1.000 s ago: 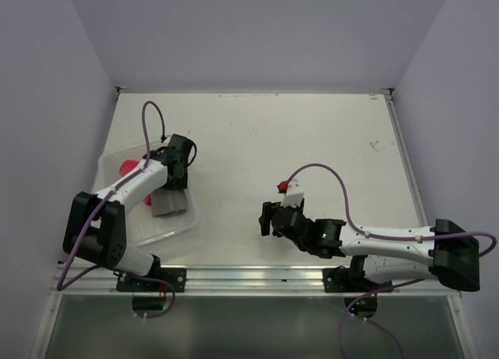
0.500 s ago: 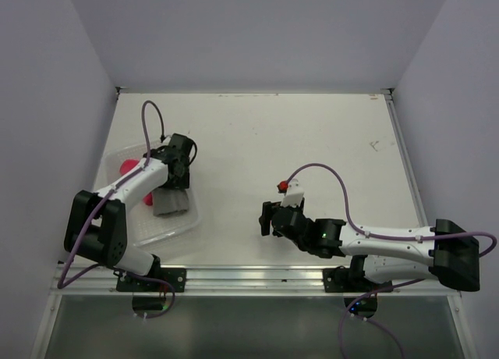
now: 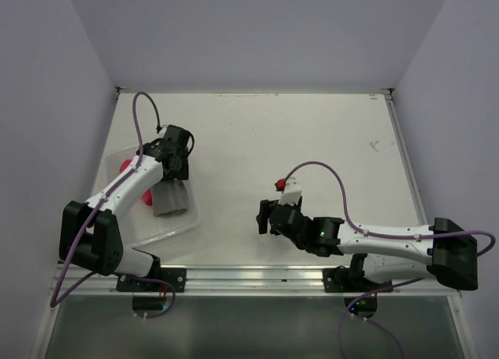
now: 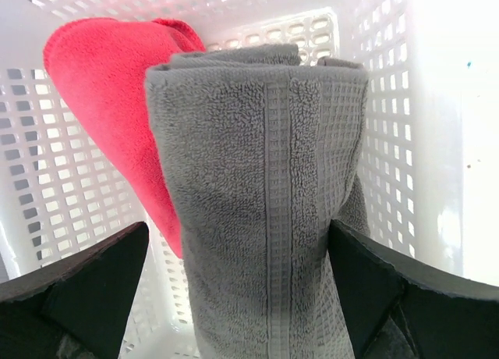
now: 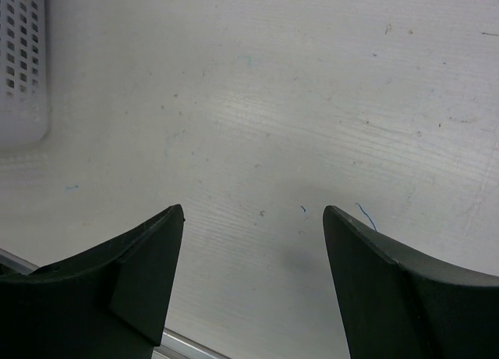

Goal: Roll the towels
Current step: Place the rolled towel into the container

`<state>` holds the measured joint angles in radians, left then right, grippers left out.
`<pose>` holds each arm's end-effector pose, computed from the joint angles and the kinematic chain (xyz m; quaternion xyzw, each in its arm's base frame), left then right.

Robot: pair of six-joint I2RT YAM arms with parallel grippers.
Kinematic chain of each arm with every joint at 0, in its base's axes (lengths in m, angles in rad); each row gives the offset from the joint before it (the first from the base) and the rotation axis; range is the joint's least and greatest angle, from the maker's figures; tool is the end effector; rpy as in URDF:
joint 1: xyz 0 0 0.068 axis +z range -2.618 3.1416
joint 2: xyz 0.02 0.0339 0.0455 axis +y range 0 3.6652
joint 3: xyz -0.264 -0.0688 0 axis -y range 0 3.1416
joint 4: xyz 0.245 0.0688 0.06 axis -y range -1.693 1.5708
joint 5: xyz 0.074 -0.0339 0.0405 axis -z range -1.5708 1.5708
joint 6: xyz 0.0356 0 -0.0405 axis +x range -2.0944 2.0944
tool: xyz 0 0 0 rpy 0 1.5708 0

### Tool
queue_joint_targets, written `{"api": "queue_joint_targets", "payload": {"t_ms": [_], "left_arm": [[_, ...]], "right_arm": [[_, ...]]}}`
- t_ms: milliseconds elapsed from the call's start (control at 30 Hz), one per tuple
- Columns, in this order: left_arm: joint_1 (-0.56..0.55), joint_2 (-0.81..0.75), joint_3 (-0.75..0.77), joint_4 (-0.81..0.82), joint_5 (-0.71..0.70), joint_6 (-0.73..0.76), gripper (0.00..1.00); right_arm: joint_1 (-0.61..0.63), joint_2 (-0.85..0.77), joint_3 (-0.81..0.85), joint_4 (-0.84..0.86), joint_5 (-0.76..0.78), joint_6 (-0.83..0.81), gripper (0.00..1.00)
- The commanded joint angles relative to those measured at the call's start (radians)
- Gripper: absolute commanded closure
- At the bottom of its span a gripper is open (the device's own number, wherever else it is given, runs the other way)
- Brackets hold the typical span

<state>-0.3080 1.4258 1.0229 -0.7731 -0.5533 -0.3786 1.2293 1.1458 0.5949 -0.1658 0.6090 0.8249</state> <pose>0.2638 -0.0643 0.2376 -0.0868 0.9408 0.1887 0.2678 0.0959 0.2091 0.2091 -0.0527 0.8756 0.1970 0.4379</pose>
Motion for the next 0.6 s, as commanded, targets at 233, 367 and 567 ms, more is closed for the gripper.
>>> {"api": "queue_joint_targets", "payload": {"t_ms": [233, 367, 567], "left_arm": [[0.003, -0.074, 0.169, -0.060, 0.049, 0.004, 0.00], [0.001, -0.136, 0.235, 0.004, 0.143, 0.033, 0.00], [0.001, -0.280, 0.214, 0.228, 0.331, 0.090, 0.00]], "right_arm": [[-0.004, -0.006, 0.078, -0.040, 0.032, -0.032, 0.22], [-0.051, -0.026, 0.108, -0.066, 0.018, -0.061, 0.19], [-0.245, -0.076, 0.152, -0.106, -0.107, -0.125, 0.18]]}}
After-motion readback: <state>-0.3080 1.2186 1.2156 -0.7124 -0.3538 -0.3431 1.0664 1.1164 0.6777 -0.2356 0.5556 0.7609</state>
